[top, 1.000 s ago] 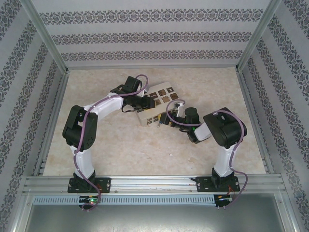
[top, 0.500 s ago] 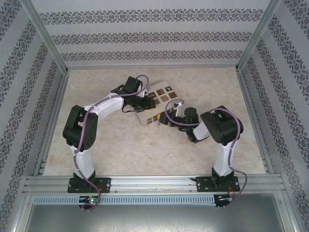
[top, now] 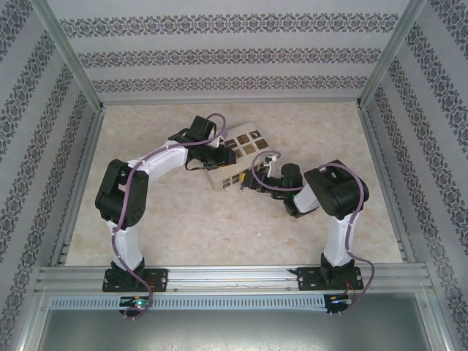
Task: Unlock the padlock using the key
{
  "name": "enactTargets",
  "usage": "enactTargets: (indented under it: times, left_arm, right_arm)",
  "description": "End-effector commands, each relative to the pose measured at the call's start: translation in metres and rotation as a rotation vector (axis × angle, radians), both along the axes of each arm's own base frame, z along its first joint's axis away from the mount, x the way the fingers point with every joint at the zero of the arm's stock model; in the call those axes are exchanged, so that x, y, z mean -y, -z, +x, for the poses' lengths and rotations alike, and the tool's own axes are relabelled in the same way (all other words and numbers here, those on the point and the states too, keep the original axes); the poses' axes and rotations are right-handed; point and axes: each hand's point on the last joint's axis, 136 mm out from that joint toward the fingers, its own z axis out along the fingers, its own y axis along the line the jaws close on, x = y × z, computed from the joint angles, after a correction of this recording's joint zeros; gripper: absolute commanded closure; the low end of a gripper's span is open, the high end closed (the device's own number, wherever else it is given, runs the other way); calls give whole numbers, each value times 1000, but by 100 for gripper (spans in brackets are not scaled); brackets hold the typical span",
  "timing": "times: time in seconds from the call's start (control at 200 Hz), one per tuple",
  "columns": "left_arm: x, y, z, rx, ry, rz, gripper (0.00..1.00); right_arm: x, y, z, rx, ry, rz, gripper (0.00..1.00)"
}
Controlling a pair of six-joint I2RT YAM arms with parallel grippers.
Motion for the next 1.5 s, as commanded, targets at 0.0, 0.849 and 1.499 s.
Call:
enactTargets:
  times: [0.0, 0.849, 1.499]
  left_arm:
    - [5, 11, -14, -56, 25, 10, 70]
    - [3, 12, -15, -58, 19, 23, 70]
    - [4, 18, -24, -76, 6, -2, 70]
  right_arm:
    - [-1, -16, -4, 58, -29, 22, 53]
    - [10, -12, 0, 36, 18, 4, 99]
    - [22, -14, 8, -3, 104, 46, 100]
